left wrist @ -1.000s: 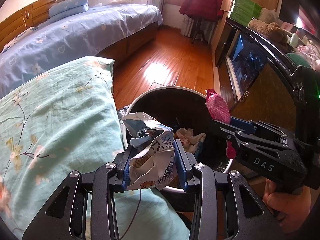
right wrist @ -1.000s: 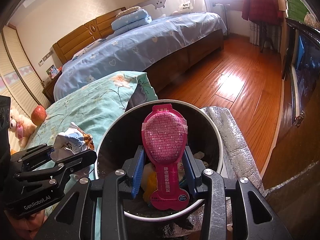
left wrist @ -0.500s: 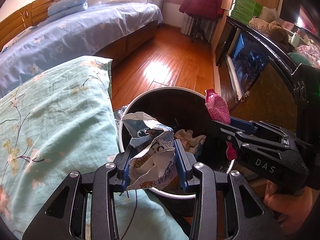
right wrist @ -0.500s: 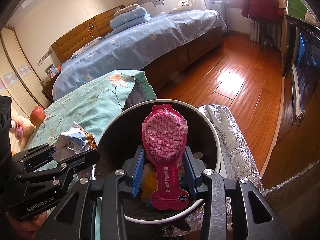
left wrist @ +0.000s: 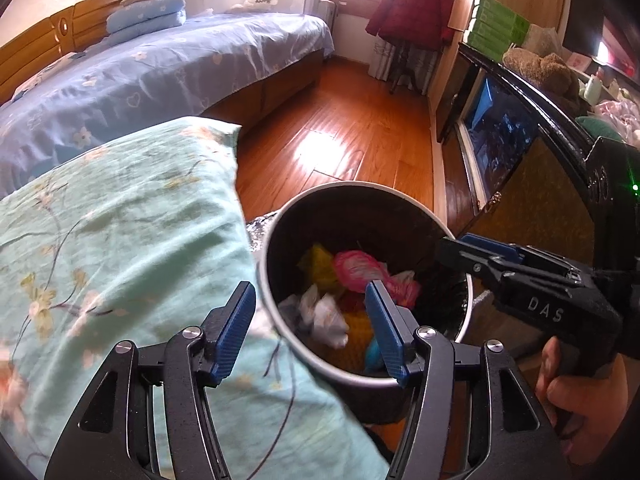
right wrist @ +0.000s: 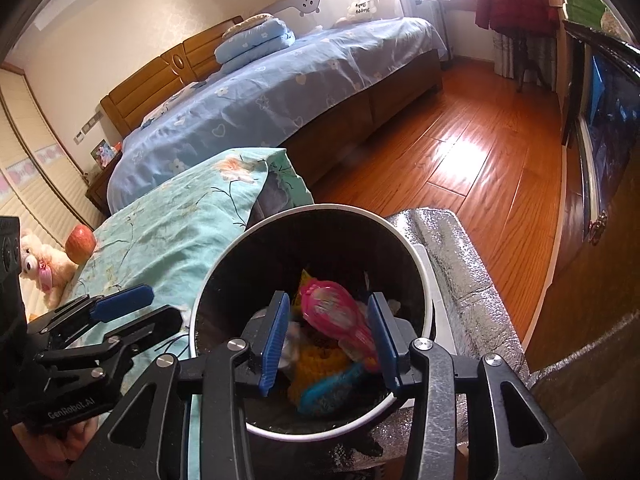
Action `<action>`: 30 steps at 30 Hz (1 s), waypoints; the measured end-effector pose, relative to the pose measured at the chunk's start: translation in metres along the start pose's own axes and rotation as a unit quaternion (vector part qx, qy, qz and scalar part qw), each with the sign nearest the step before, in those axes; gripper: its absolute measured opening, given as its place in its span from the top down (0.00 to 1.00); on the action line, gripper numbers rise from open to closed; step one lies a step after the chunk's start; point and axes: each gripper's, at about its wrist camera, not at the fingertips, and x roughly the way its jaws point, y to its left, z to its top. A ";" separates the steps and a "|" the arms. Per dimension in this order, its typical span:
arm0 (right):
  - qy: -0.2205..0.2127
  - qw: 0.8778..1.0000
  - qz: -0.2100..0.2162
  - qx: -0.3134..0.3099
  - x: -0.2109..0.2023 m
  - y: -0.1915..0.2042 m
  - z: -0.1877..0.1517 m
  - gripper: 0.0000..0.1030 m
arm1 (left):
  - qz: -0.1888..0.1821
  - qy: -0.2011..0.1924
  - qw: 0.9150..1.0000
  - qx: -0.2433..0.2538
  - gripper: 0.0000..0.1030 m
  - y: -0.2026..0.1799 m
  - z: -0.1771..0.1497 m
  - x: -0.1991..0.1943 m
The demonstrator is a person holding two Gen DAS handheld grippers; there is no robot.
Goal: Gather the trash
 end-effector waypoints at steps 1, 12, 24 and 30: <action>-0.001 1.000 0.001 0.000 -0.002 0.001 0.000 0.58 | 0.002 -0.002 1.000 -0.003 0.44 0.003 -0.004 -0.004; -0.034 0.999 0.027 -0.014 -0.027 0.053 -0.036 0.31 | 0.030 -0.045 0.997 -0.064 0.42 0.047 -0.064 -0.065; -0.127 0.989 0.042 -0.064 -0.086 0.124 -0.052 0.15 | 0.111 -0.153 0.977 -0.098 0.28 0.081 -0.106 -0.165; -0.200 0.974 0.045 -0.101 -0.126 0.155 -0.063 0.00 | 0.156 -0.219 0.955 -0.124 0.08 0.089 -0.138 -0.209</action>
